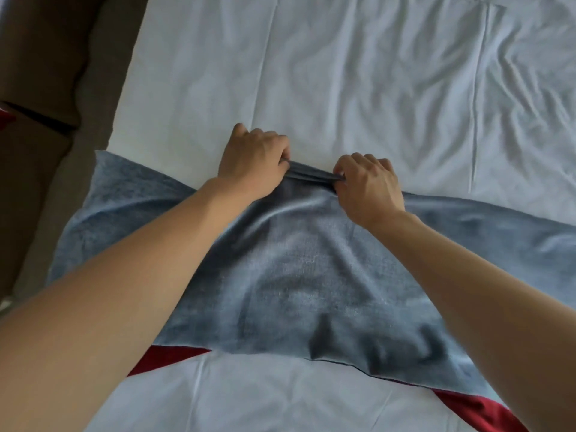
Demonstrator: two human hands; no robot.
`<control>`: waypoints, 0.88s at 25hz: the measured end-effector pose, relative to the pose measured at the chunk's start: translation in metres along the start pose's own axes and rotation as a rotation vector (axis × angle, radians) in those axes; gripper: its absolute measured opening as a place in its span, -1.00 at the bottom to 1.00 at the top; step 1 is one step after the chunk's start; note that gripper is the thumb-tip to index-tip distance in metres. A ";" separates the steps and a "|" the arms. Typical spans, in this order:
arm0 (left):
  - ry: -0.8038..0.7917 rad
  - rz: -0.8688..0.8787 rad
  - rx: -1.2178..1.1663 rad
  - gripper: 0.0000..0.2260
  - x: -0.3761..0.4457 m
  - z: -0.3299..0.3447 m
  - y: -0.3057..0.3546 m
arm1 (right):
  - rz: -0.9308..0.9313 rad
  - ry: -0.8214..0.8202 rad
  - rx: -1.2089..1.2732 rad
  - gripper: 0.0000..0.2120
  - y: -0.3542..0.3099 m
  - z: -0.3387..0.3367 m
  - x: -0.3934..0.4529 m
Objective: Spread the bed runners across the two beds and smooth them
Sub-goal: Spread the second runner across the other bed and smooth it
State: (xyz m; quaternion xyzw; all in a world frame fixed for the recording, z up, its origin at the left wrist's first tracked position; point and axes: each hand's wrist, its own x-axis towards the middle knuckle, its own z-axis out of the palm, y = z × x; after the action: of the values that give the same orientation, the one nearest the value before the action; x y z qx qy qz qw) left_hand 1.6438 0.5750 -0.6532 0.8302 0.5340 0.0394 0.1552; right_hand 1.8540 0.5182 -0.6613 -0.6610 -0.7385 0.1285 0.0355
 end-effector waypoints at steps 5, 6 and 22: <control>0.055 -0.054 -0.041 -0.78 0.009 0.001 -0.015 | -0.004 0.021 0.010 -0.80 -0.016 0.002 0.023; 0.061 -0.076 -0.028 -0.75 -0.001 -0.003 -0.032 | -0.036 0.015 0.034 -0.76 -0.031 0.006 0.025; -0.072 -0.188 0.205 -0.86 -0.086 -0.057 -0.235 | -0.308 -0.404 -0.139 -0.85 -0.210 0.027 0.100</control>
State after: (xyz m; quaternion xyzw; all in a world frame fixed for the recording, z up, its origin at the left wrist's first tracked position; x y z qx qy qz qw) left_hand 1.3880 0.5997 -0.6607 0.7887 0.6049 -0.0599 0.0916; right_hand 1.6324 0.5936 -0.6497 -0.5025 -0.8296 0.2000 -0.1389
